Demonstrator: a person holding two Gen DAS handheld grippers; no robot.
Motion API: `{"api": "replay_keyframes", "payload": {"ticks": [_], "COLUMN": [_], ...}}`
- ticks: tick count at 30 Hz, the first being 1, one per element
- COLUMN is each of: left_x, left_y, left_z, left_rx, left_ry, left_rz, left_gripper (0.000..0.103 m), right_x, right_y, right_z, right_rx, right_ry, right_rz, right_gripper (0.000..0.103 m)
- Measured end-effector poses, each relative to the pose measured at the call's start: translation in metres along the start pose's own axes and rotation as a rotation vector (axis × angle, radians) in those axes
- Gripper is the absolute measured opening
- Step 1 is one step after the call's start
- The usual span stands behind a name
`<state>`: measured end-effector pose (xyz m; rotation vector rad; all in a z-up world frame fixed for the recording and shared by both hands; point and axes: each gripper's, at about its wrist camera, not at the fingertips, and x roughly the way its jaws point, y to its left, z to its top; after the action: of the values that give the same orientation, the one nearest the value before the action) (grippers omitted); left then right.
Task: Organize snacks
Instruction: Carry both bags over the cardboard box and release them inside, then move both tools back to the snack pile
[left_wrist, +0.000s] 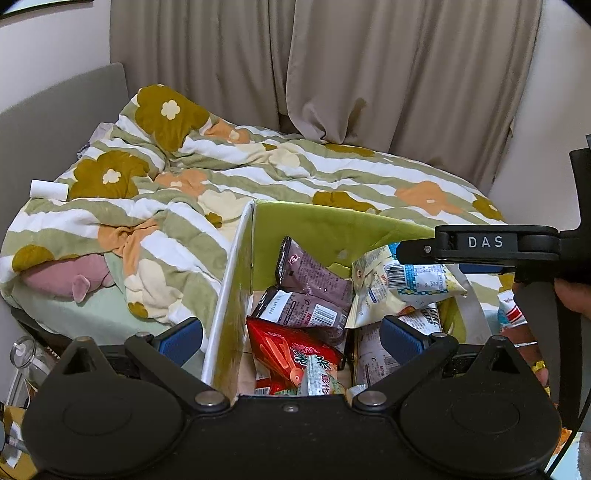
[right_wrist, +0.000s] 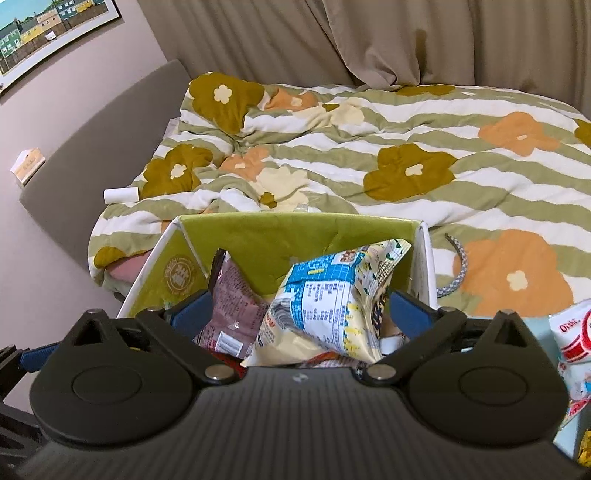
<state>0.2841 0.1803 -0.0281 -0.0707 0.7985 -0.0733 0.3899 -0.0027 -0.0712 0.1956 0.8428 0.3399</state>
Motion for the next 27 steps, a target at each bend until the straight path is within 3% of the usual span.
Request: {"api": "replay_keyframes", "payload": {"ticks": [15,27], "left_x": [-0.058,-0.088], "left_y": [-0.019,-0.071], "left_z": [-0.008,-0.026], "left_rx": [0.052,0.113], "left_ry": [-0.086,-0.091], "left_rz": [-0.051,-0.235], "left_gripper": [0.103,0.103], "right_x": [-0.085,-0.192], "right_y": [0.009,-0.025], "right_z": [-0.021,-0.064], "right_rx": [0.016,0.091], "right_ry": [-0.097,-0.194], "right_rz": [-0.025,-0.180], "right_gripper": [0.103,0.103]}}
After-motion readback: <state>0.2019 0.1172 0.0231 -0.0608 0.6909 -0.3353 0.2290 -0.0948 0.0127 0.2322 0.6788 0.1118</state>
